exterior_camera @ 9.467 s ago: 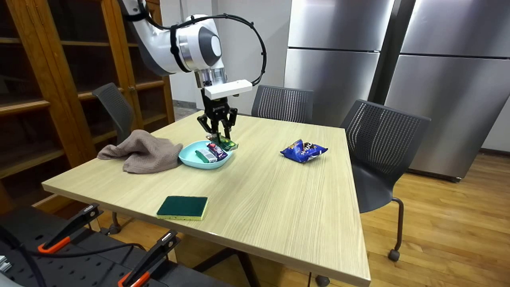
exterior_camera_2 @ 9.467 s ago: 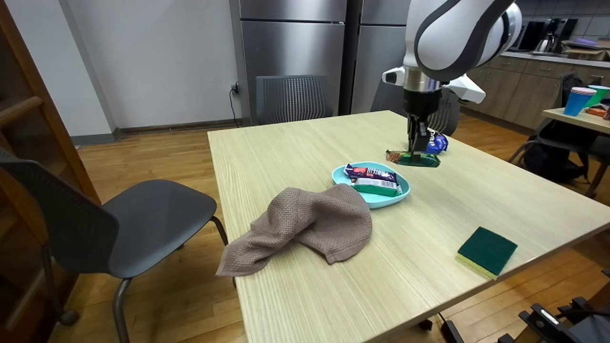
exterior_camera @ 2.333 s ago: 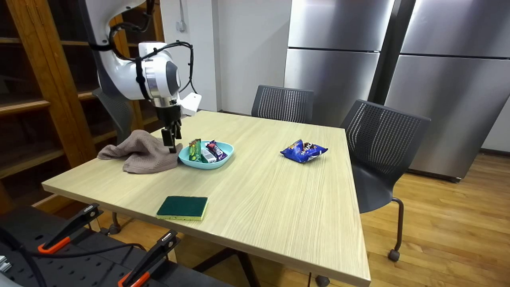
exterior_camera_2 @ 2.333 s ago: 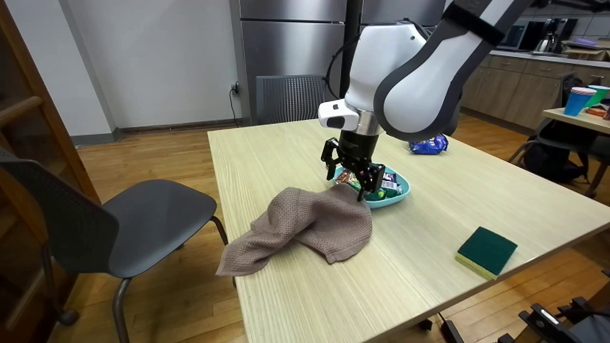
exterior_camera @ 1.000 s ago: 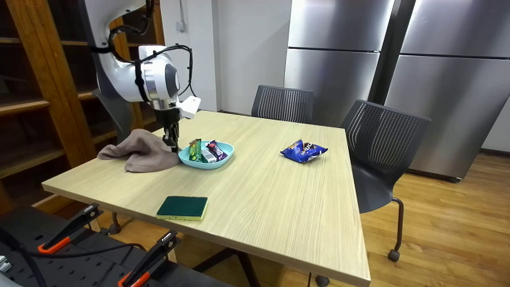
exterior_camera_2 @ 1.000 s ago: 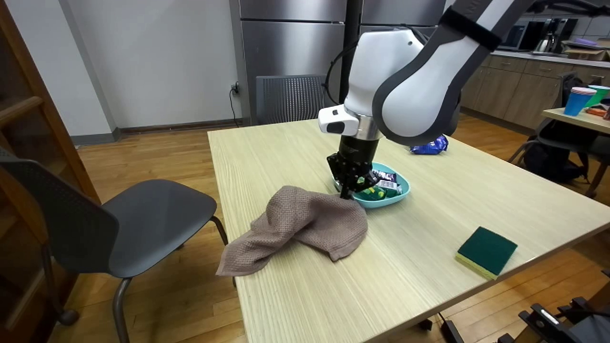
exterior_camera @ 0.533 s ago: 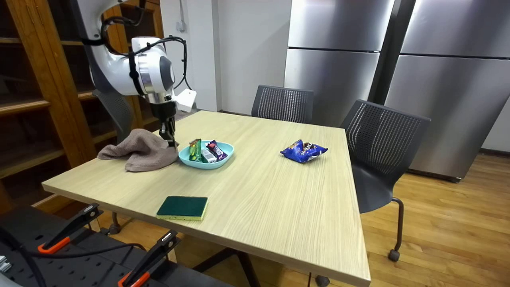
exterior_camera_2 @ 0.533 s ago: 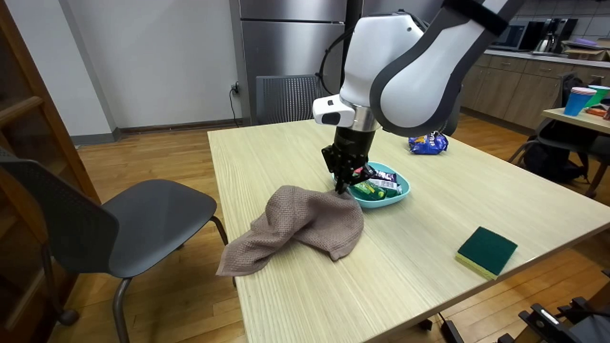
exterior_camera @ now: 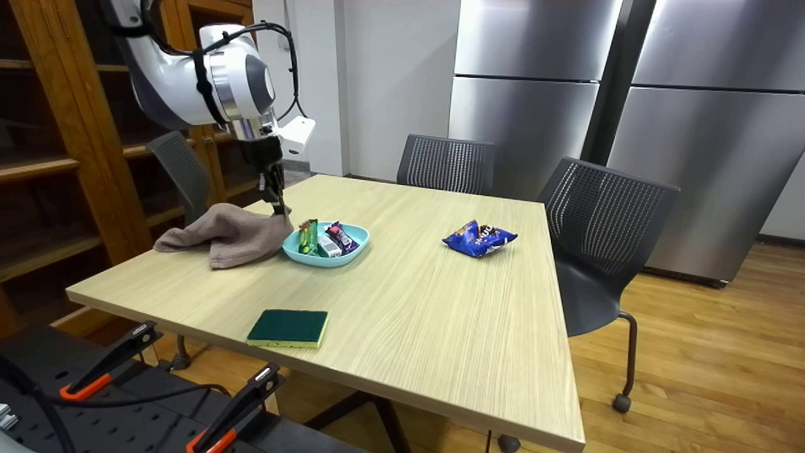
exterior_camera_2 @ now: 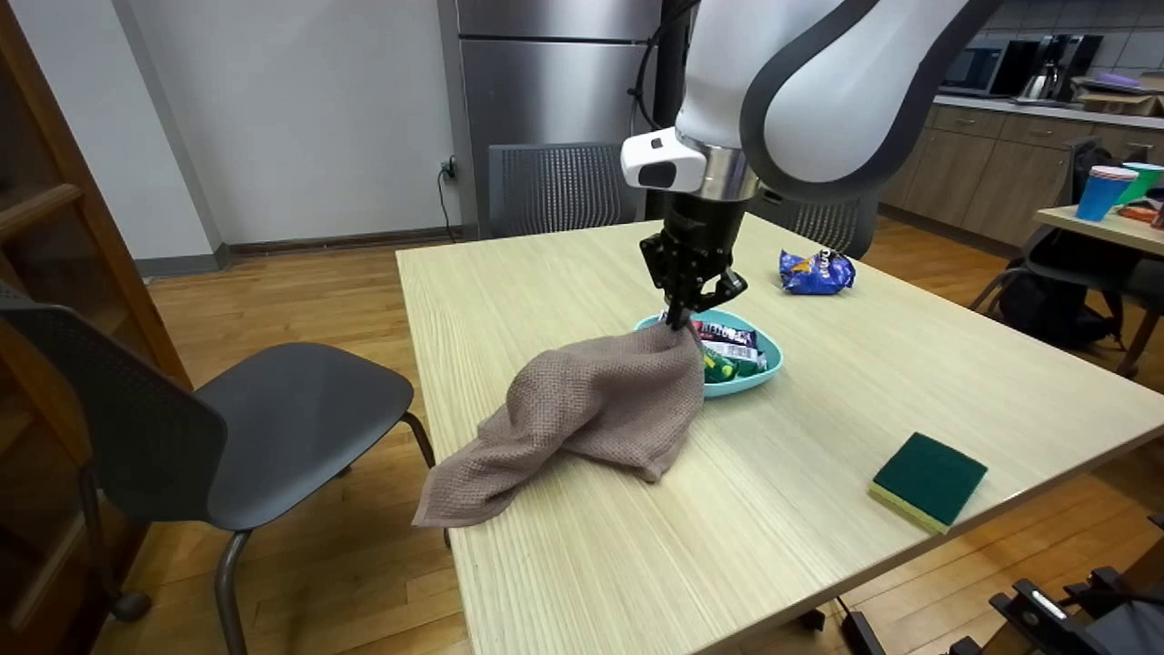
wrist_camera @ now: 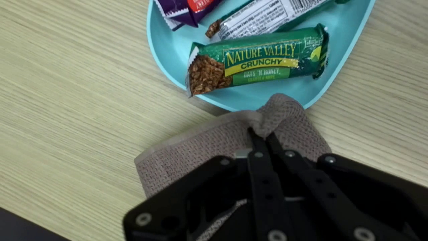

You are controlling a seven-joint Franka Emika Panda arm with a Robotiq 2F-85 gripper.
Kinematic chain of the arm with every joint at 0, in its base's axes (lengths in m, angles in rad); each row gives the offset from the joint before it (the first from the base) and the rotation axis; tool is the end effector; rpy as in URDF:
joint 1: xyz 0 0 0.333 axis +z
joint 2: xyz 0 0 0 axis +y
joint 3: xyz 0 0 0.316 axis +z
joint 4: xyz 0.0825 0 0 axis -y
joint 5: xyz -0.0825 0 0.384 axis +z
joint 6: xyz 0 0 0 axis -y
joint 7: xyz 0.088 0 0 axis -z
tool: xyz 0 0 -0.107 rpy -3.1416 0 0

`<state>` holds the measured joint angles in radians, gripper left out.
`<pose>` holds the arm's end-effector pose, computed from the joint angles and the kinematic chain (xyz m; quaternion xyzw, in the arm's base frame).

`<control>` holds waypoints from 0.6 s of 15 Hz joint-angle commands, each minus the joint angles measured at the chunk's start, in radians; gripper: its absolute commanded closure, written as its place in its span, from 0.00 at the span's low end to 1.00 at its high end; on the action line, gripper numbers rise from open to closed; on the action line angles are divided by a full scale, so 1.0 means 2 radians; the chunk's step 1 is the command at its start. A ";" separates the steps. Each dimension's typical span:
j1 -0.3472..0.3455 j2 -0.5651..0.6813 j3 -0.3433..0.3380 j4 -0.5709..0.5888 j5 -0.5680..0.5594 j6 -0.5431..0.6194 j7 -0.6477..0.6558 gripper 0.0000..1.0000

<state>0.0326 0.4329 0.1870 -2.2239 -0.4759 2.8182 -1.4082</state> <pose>0.5413 0.1454 0.1958 0.5193 0.8481 0.0426 0.0967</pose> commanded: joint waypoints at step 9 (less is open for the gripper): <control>0.011 -0.083 -0.045 -0.044 0.001 -0.016 0.058 0.99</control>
<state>0.0373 0.3177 0.1268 -2.2828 -0.4756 2.8135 -1.3386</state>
